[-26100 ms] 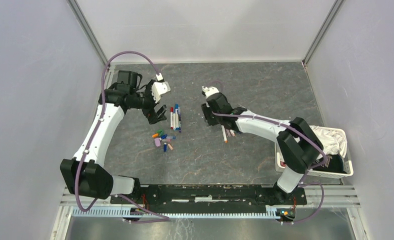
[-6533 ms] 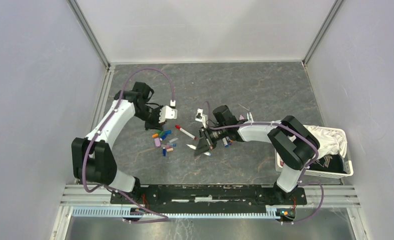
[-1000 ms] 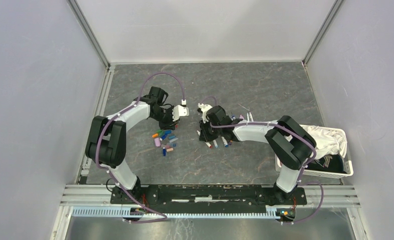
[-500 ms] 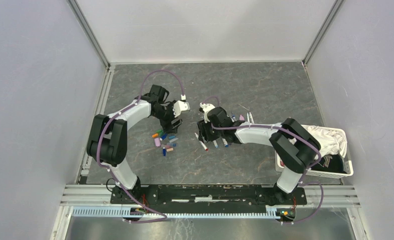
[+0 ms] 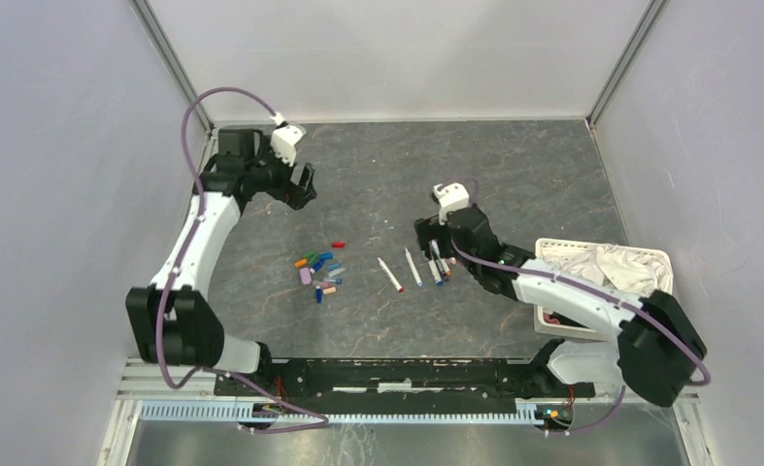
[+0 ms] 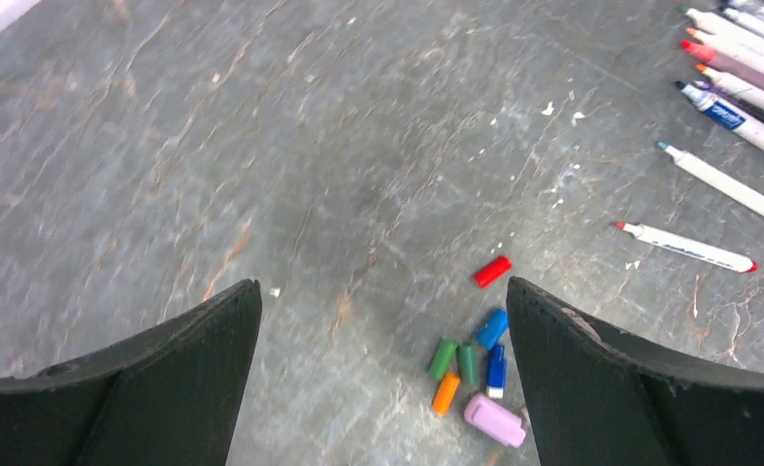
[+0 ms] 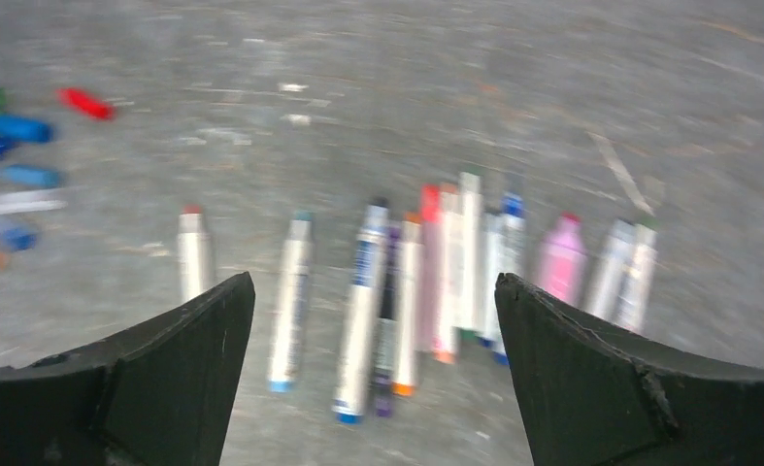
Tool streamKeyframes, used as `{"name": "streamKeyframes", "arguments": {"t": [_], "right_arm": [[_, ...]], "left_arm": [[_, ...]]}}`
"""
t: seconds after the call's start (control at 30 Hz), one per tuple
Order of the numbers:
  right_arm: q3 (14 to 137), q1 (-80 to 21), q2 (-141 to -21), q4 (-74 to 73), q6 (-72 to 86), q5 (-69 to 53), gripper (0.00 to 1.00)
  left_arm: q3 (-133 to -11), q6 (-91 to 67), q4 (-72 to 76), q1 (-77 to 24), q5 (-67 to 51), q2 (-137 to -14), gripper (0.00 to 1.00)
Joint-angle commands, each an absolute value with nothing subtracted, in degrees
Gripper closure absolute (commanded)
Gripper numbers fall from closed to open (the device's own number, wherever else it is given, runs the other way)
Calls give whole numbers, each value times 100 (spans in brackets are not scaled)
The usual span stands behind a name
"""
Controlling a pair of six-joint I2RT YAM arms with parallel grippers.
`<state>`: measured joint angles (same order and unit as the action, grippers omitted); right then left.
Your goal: Open the pen caps
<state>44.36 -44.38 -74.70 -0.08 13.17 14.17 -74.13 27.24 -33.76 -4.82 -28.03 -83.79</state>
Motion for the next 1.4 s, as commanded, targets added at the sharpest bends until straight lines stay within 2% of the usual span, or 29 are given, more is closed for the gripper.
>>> {"name": "streamKeyframes", "arguments": {"t": [0.0, 0.17, 0.3, 0.37, 0.53, 0.73, 0.9, 1.03, 1.23, 1.33, 1.37], "right_arm": [[3658, -4100, -6883, 161, 1058, 3390, 2], [2393, -3637, -6345, 1382, 531, 4727, 2], [1714, -3200, -6204, 2214, 45, 5141, 2], [1430, -2907, -6145, 2593, -209, 5052, 2], [747, -2148, -6239, 3753, -372, 4741, 2], [231, -1361, -6826, 5454, -409, 4157, 2], [313, -1202, -7355, 6217, -823, 3848, 2], [219, -1144, -7657, 6801, -967, 3612, 2], [-118, -1082, -7582, 7237, -1230, 2801, 2], [-928, -1077, -7524, 8542, -1163, 2714, 2], [-1232, -1074, -7825, 9592, -1232, 2738, 2]], "left_arm": [[-6580, 1776, -2563, -300, -2348, -7825, 0], [-5560, 1441, -1454, -170, -2111, -7739, 0], [-4084, 1213, 497, -150, -1710, -7616, 0], [-3427, 1017, 1587, -149, -1408, -7563, 0], [-2601, 911, 3141, -146, -1615, -7752, 0], [-2126, 700, 4340, -149, -1633, -8049, 0], [-1908, 735, 4953, -141, -1488, -8091, 0], [-1298, 596, 6365, -129, -1408, -8246, 0], [-1101, 571, 6677, -119, -1298, -8205, 0], [-909, 513, 7111, -118, -1009, -8302, 0], [-771, 475, 7583, -115, -1003, -8589, 0]]}}
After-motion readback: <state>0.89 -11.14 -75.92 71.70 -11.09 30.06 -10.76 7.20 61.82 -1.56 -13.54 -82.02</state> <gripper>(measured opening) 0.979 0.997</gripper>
